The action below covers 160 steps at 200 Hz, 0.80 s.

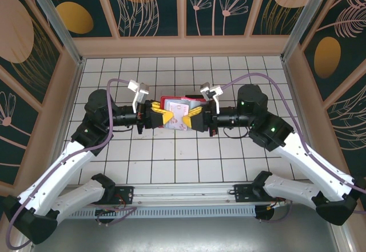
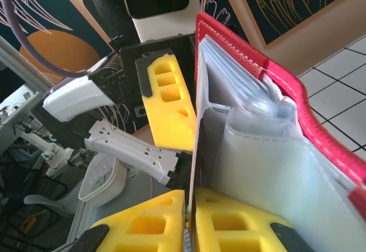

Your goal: Take the credit cards out of the card holder

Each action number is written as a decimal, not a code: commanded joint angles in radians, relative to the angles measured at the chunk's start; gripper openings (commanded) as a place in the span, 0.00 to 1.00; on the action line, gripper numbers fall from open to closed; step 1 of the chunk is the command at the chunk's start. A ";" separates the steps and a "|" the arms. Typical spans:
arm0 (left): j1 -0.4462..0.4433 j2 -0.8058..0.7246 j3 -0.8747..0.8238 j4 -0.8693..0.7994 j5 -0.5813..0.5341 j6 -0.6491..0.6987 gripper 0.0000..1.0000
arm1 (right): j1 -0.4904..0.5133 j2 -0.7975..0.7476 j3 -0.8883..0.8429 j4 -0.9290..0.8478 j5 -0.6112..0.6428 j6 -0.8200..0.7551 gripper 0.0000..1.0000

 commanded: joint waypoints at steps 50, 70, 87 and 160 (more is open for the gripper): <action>0.009 -0.025 -0.039 0.079 -0.079 -0.040 0.14 | 0.012 -0.064 0.000 0.024 -0.026 -0.031 0.04; 0.009 -0.025 -0.039 0.083 -0.076 -0.045 0.09 | 0.010 -0.063 0.008 0.000 0.012 -0.039 0.00; 0.009 -0.029 -0.037 0.083 -0.082 -0.043 0.05 | 0.008 -0.063 0.013 -0.037 0.058 -0.052 0.00; 0.009 -0.077 -0.033 0.056 -0.152 -0.011 0.00 | -0.032 -0.089 0.026 -0.185 0.199 -0.093 0.00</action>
